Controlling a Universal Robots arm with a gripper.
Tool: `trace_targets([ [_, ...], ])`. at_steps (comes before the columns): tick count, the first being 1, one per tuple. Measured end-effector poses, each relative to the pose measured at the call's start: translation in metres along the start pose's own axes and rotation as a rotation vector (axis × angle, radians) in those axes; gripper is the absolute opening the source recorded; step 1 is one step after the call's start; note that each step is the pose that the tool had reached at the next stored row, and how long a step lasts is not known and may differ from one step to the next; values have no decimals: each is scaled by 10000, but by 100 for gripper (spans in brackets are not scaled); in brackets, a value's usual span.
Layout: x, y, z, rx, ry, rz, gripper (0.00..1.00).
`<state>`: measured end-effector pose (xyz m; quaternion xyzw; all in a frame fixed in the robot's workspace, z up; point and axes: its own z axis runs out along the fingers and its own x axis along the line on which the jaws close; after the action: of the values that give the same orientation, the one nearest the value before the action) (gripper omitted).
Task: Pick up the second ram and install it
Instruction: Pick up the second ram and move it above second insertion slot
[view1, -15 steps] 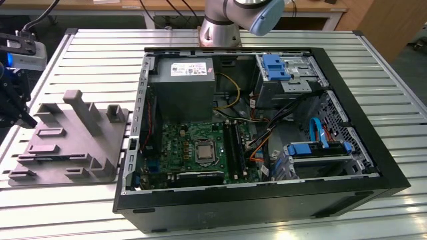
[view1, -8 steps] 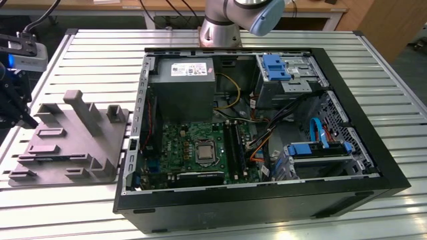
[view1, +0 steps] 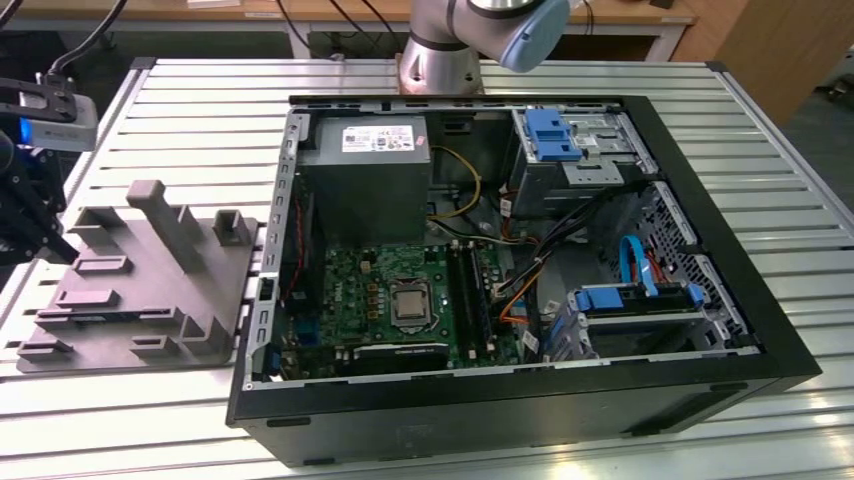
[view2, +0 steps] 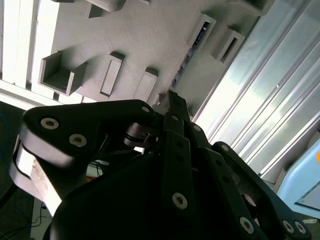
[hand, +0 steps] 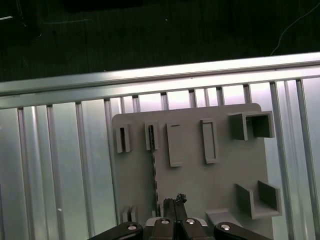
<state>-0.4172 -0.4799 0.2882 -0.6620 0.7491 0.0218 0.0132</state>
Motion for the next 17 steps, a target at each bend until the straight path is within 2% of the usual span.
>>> trace_targets([
  [11,45,-3,96,-1,1,-1,10],
  [17,98,-8,135,0,0,-7,10],
])
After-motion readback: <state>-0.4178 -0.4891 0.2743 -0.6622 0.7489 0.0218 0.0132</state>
